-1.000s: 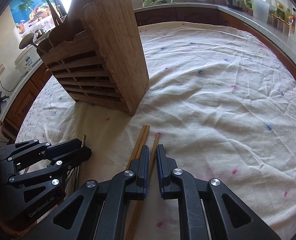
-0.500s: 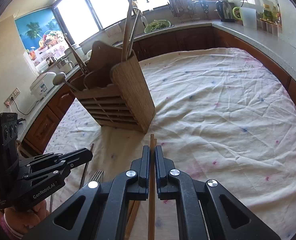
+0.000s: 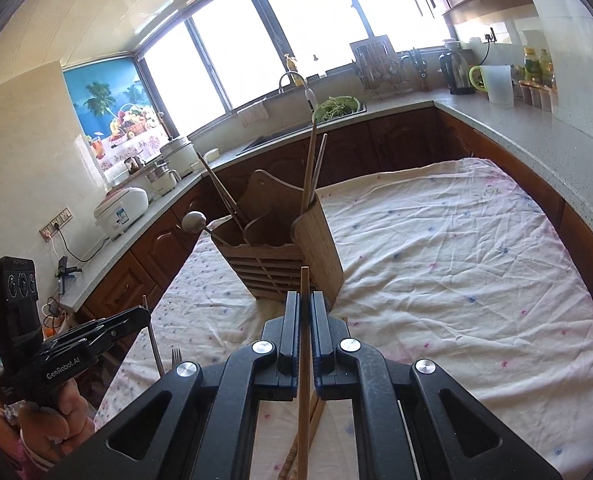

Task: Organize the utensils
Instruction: 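Carry the fork and chopstick up and lower them into the wooden holder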

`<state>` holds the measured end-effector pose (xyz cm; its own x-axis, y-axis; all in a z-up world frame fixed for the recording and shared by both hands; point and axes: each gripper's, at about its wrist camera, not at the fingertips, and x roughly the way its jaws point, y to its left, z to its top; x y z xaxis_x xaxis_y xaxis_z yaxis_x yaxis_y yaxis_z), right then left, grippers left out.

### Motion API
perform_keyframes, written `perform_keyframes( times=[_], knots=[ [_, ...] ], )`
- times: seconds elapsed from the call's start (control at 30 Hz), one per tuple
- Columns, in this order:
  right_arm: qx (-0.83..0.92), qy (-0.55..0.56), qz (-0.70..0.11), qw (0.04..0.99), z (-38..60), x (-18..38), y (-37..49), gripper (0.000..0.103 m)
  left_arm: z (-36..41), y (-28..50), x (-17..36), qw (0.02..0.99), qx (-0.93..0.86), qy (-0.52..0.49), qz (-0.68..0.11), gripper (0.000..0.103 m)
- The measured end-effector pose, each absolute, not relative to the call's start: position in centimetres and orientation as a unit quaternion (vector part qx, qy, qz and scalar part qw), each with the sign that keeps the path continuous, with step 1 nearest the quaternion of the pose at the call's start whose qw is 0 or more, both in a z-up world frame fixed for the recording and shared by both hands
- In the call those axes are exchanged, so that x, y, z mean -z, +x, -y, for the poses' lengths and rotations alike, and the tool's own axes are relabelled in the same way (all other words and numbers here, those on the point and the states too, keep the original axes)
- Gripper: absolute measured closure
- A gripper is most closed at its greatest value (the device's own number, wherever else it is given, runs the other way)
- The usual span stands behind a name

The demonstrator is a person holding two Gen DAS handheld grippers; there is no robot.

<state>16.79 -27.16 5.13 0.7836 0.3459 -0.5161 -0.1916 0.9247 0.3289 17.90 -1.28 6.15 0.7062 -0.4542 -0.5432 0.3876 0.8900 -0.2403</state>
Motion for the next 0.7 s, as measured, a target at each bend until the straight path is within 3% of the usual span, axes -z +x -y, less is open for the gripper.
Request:
perform_keyframes(
  times=[0.7],
  knots=[
    [-0.166, 0.117, -0.222, 0.954, 25.4, -10.8, 15.5, 0.098, -1.4, 15.1, -10.9, 0.947, 0.219, -0.074, -0.223, 0.1]
  ],
)
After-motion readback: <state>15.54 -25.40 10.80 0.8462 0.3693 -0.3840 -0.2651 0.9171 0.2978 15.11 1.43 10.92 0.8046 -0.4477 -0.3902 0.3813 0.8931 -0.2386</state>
